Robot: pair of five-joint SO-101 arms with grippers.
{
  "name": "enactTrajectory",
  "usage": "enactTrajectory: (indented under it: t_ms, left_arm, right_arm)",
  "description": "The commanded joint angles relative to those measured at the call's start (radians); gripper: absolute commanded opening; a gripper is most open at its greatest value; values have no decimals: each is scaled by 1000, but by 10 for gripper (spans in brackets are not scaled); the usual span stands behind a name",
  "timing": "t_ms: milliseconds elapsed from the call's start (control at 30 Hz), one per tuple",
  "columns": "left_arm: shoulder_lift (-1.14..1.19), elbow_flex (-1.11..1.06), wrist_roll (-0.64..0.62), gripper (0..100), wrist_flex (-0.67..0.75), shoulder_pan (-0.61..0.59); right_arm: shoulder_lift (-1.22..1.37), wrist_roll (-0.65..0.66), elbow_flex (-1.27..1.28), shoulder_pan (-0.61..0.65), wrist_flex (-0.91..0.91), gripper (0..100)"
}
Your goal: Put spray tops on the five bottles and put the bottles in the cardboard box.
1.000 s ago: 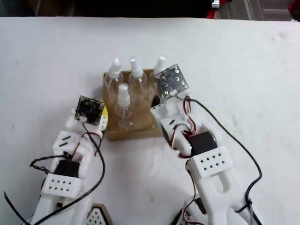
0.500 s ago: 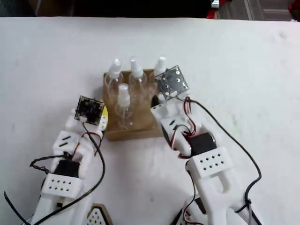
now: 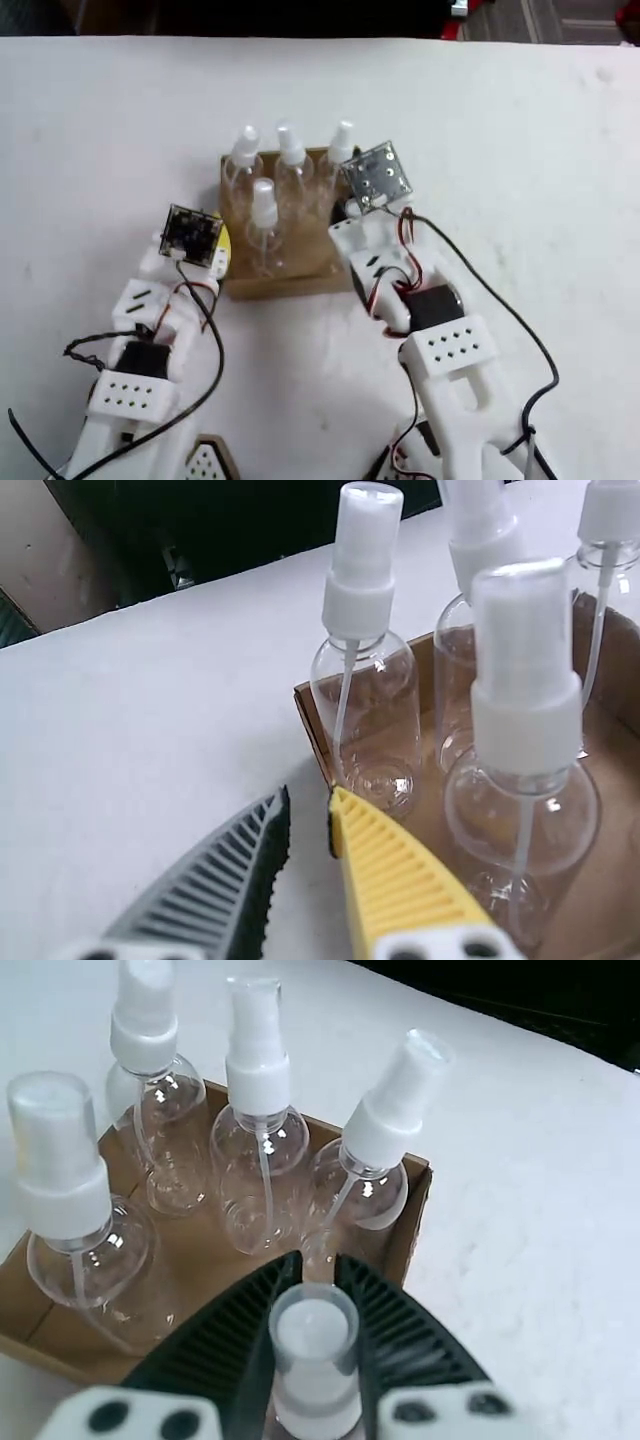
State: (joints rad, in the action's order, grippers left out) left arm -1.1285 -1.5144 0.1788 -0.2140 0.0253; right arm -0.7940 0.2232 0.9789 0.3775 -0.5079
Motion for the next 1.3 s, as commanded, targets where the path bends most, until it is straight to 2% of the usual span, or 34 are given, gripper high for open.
enactTrajectory:
  t_ms: [0, 100, 367, 633, 933, 1033, 1133, 1233, 1267]
  left_arm:
    - [1, 14, 9, 68, 25, 7]
    - [1, 14, 9, 68, 25, 7]
    - [1, 14, 9, 68, 25, 7]
    - [1, 14, 9, 68, 25, 7]
    - [1, 15, 9, 68, 26, -13]
    - [1, 15, 9, 68, 26, -15]
    - [1, 15, 9, 68, 26, -15]
    - [1, 15, 9, 68, 26, -15]
    - [1, 15, 9, 68, 26, -15]
  right_arm:
    - [2, -12, -5, -8, 18, 149]
    - [2, -12, -5, -8, 18, 211]
    - [-77, -12, -26, -8, -12, 211]
    - [-236, -12, -187, -10, -243, 212]
    - [-269, -17, -411, -16, -510, 211]
    - [-269, -103, -597, -13, -657, 211]
    - [-269, -169, -802, -12, -802, 161]
    - [-269, -175, -965, -18, -908, 19]
    - [-271, -175, -1008, -18, -938, 6]
